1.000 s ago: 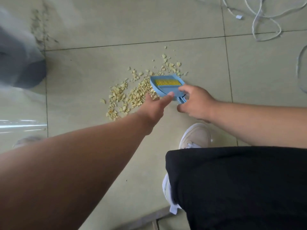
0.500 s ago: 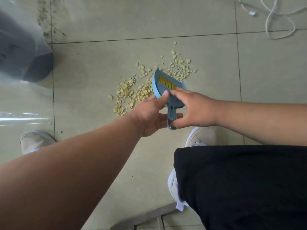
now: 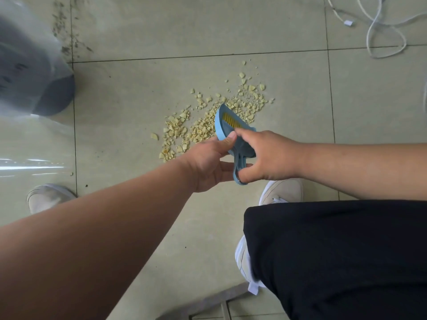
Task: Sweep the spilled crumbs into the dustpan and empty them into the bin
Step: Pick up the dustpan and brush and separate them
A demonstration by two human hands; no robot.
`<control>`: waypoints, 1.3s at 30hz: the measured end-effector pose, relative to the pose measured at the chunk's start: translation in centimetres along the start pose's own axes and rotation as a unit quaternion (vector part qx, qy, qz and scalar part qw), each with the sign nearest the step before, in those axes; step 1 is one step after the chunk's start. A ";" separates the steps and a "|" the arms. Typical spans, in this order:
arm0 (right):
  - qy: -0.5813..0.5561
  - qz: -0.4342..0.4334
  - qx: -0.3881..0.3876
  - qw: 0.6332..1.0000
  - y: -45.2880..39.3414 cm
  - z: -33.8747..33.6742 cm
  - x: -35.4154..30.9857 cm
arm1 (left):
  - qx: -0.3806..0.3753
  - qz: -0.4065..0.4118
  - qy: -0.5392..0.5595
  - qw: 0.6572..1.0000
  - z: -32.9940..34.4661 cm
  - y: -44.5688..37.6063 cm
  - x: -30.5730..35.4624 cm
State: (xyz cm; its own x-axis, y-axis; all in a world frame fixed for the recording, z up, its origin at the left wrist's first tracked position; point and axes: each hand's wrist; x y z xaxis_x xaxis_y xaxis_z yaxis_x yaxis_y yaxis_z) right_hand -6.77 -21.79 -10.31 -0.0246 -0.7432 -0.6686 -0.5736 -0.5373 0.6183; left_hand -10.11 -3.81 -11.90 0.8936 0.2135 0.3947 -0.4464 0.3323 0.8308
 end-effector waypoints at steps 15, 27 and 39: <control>-0.110 0.013 0.003 0.994 2.4 0.1 -0.9 | -0.004 0.002 -0.013 1.000 0.5 1.9 -0.2; -0.371 0.136 0.203 0.896 2.7 -2.7 3.5 | 0.100 0.014 -0.030 0.994 -0.6 2.9 -1.8; -0.175 0.187 0.366 0.895 -1.1 -11.1 11.1 | 0.174 -0.008 -0.187 0.967 -7.4 -2.2 -0.9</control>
State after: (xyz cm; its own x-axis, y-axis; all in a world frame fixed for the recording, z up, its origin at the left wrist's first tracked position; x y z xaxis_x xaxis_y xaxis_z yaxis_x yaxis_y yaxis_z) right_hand 2.71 -33.83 -13.82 -0.5075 -0.5776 -0.6394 -0.8514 0.2219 0.4752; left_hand -10.32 2.04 -16.98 0.8838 -0.1577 0.4404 -0.4476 -0.0111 0.8942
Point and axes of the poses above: each hand's wrist, its own y-axis away from the middle knuckle, its own z-axis out of the palm, x = y × z
